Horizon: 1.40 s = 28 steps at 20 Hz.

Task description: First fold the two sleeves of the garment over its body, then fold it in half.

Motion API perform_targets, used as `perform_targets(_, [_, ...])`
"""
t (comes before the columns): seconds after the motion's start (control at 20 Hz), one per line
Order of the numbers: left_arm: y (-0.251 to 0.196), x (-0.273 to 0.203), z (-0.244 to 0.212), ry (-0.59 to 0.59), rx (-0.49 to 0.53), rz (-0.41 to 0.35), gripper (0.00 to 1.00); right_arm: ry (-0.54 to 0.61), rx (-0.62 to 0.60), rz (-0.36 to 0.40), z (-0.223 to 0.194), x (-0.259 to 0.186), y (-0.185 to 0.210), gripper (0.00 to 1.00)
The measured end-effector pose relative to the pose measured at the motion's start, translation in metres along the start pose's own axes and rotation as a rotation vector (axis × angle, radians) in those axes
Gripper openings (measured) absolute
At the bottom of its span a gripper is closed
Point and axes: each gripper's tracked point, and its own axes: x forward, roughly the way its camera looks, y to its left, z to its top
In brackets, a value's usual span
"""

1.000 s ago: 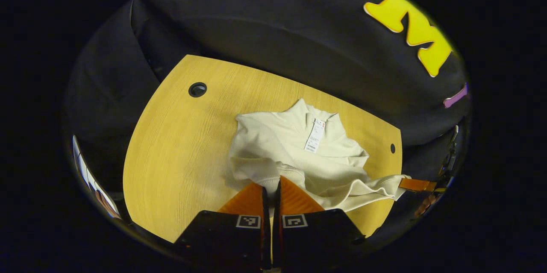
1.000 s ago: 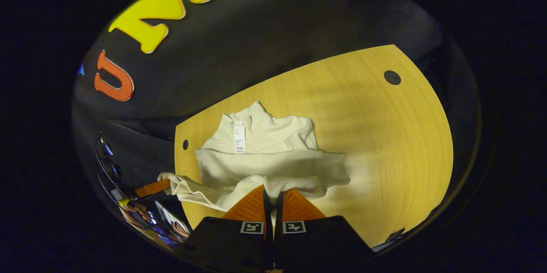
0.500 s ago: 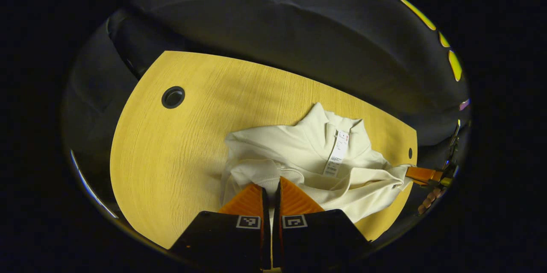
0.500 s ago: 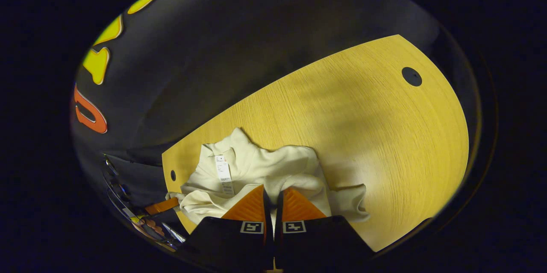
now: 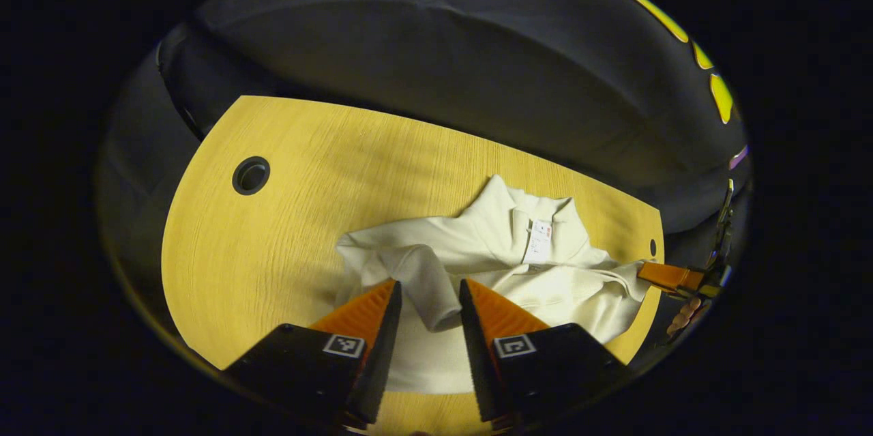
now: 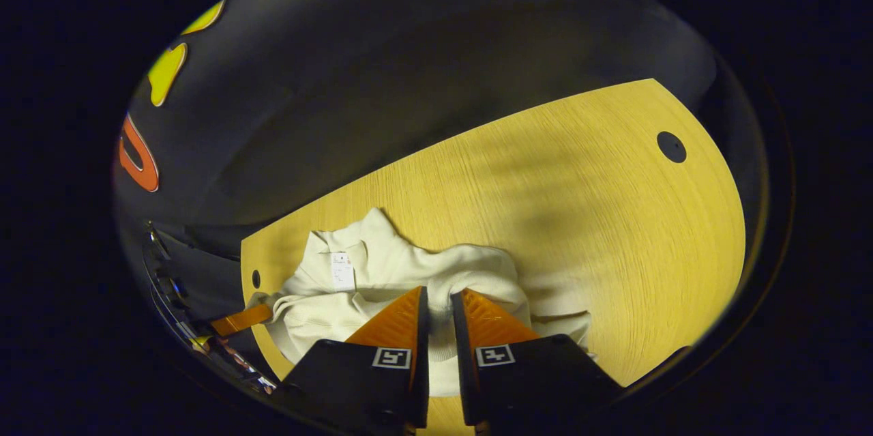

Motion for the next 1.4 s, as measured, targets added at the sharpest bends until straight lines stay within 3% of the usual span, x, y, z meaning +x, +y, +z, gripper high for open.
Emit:
perform_targets(0.05, [0.001,-0.004,0.004,-0.018,-0.009,-0.001,0.70,-0.020,-0.001,0.018,0.002,-0.002,0.005,0.41])
perform_targets(0.1, [0.002,-0.009,0.007,-0.042,-0.015,0.006,0.76,-0.037,-0.004,0.035,0.005,-0.007,0.010,0.46])
perform_targets(0.15, [0.004,-0.015,0.010,-0.066,-0.011,0.020,0.83,-0.049,-0.012,0.047,0.007,-0.012,0.014,0.67])
perform_targets(0.2, [0.009,-0.022,0.015,-0.100,0.004,0.047,0.89,-0.070,-0.026,0.044,0.012,-0.019,0.014,0.80])
perform_targets(0.35, [0.012,-0.049,0.031,-0.199,0.053,0.088,0.92,-0.165,-0.088,0.030,0.030,-0.046,0.021,0.96])
perform_targets(0.45, [0.008,-0.082,0.040,-0.293,0.070,0.091,0.94,-0.225,-0.133,0.042,0.034,-0.078,0.031,0.96])
perform_targets(0.5, [0.006,-0.102,0.047,-0.351,0.085,0.092,1.00,-0.261,-0.164,0.036,0.037,-0.096,0.034,0.97])
perform_targets(0.55, [0.004,-0.125,0.052,-0.408,0.102,0.090,1.00,-0.301,-0.198,0.024,0.040,-0.117,0.036,0.93])
perform_targets(0.6, [-0.002,-0.151,0.057,-0.474,0.121,0.086,0.94,-0.352,-0.224,0.017,0.043,-0.141,0.040,0.98])
perform_targets(0.65, [-0.007,-0.180,0.061,-0.538,0.147,0.083,0.94,-0.400,-0.248,-0.003,0.045,-0.166,0.042,0.93])
perform_targets(0.8, [-0.012,-0.253,0.061,-0.682,0.192,0.111,0.98,-0.534,-0.347,-0.014,0.038,-0.241,0.054,0.97])
perform_targets(0.9, [-0.016,-0.294,0.051,-0.760,0.203,0.110,0.98,-0.622,-0.400,-0.021,0.032,-0.290,0.059,0.93])
perform_targets(0.95, [-0.021,-0.316,0.046,-0.800,0.211,0.103,0.98,-0.667,-0.426,-0.020,0.027,-0.315,0.063,0.97])
perform_targets(1.1, [-0.043,-0.386,0.029,-0.928,0.229,0.074,0.98,-0.804,-0.474,-0.009,0.005,-0.388,0.073,0.97])
perform_targets(1.15, [-0.049,-0.407,0.021,-0.963,0.227,0.060,0.98,-0.846,-0.483,-0.009,-0.004,-0.409,0.073,0.92])
perform_targets(1.25, [-0.061,-0.437,0.005,-1.007,0.235,0.039,0.98,-0.927,-0.482,-0.021,-0.019,-0.444,0.069,0.96])
perform_targets(1.3, [-0.065,-0.448,-0.006,-1.019,0.239,0.033,0.89,-0.961,-0.482,-0.022,-0.030,-0.461,0.068,0.96])
perform_targets(1.35, [-0.069,-0.455,-0.015,-1.040,0.239,0.022,0.97,-0.996,-0.486,-0.025,-0.039,-0.475,0.066,0.92])
perform_targets(1.4, [-0.073,-0.465,-0.022,-1.066,0.242,0.023,0.97,-1.027,-0.491,-0.038,-0.048,-0.485,0.064,0.96])
